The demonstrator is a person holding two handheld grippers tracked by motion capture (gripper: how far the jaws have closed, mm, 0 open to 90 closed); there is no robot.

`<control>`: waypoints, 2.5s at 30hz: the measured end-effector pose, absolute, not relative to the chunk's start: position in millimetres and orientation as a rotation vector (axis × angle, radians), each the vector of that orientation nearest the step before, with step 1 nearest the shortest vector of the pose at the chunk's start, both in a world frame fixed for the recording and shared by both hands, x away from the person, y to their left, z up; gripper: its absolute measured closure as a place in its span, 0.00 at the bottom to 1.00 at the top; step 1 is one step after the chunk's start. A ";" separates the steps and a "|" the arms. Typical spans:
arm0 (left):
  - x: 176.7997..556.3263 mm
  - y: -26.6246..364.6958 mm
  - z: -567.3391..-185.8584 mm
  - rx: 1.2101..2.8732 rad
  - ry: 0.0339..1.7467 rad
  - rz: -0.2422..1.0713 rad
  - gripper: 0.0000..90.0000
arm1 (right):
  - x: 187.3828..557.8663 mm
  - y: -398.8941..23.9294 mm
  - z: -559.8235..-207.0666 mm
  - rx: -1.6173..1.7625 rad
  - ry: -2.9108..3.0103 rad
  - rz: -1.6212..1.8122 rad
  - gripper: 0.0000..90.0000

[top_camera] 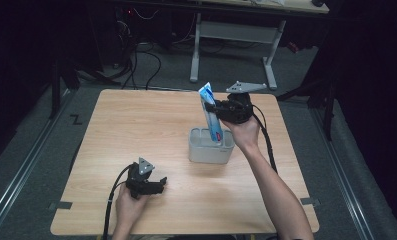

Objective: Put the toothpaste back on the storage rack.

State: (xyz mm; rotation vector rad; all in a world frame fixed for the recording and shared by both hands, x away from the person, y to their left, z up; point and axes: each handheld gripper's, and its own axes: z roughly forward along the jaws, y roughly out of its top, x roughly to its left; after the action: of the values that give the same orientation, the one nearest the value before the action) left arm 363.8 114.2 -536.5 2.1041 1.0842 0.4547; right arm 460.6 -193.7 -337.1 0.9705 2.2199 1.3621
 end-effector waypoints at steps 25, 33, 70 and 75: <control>363.8 114.3 -536.5 2.105 1.083 0.456 0.18 | 466.7 -189.4 -370.0 1.003 2.271 1.281 0.81; 363.7 114.3 -536.4 2.106 1.083 0.455 0.18 | 464.6 -191.5 -371.3 0.995 2.285 1.247 0.81; 363.8 114.3 -536.5 2.103 1.084 0.455 0.18 | 460.9 -190.9 -407.0 1.008 2.378 1.150 0.80; 363.8 114.3 -536.5 2.103 1.084 0.456 0.18 | 460.1 -189.0 -409.3 1.001 2.395 1.125 0.80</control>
State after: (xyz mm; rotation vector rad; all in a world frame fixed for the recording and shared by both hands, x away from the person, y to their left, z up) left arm 363.8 114.3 -536.5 2.1031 1.0842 0.4556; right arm 460.1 -189.0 -409.3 1.0015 2.3950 1.1249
